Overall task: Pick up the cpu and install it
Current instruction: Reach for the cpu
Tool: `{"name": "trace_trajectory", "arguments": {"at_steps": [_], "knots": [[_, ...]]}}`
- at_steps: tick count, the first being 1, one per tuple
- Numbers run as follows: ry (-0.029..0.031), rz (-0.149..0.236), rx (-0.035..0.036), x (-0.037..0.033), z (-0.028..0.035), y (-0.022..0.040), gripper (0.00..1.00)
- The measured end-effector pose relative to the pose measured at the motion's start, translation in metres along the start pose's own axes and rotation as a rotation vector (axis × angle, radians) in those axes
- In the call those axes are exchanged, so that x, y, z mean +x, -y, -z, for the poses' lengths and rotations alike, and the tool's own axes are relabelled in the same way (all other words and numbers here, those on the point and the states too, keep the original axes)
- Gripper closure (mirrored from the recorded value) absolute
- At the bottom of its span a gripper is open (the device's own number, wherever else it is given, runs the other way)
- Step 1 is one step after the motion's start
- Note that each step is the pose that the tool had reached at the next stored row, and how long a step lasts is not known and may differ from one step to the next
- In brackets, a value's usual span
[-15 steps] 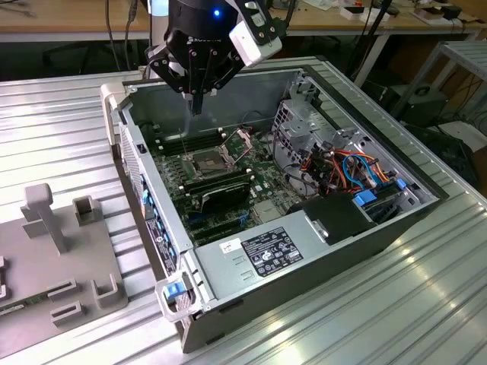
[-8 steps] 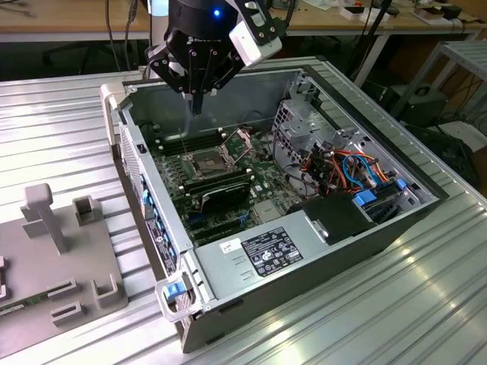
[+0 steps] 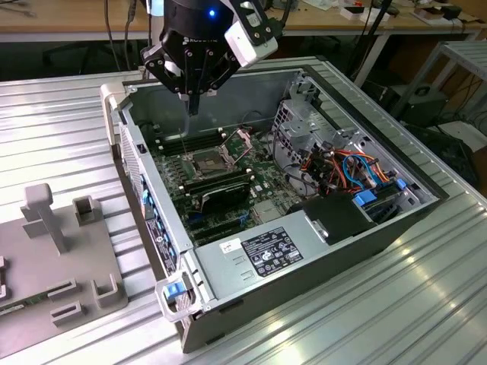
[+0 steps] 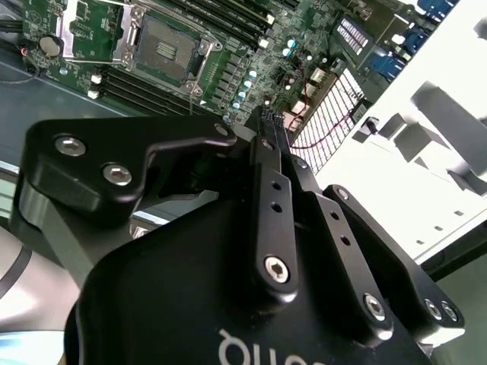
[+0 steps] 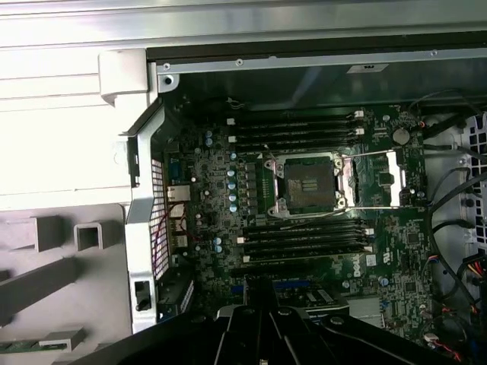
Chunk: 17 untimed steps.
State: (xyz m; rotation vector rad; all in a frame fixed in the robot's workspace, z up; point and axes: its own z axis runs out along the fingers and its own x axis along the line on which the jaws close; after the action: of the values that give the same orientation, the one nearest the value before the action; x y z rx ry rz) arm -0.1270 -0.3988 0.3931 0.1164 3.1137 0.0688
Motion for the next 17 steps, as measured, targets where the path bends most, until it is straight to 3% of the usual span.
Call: {"name": "trace_trajectory", "arguments": {"at_steps": [9,17], "knots": [[0.0000,0.000,0.0000,0.0009,0.0000,0.0001,0.89],[0.0000,0.000,0.0000,0.0126,0.0002,0.0009,0.89]]}}
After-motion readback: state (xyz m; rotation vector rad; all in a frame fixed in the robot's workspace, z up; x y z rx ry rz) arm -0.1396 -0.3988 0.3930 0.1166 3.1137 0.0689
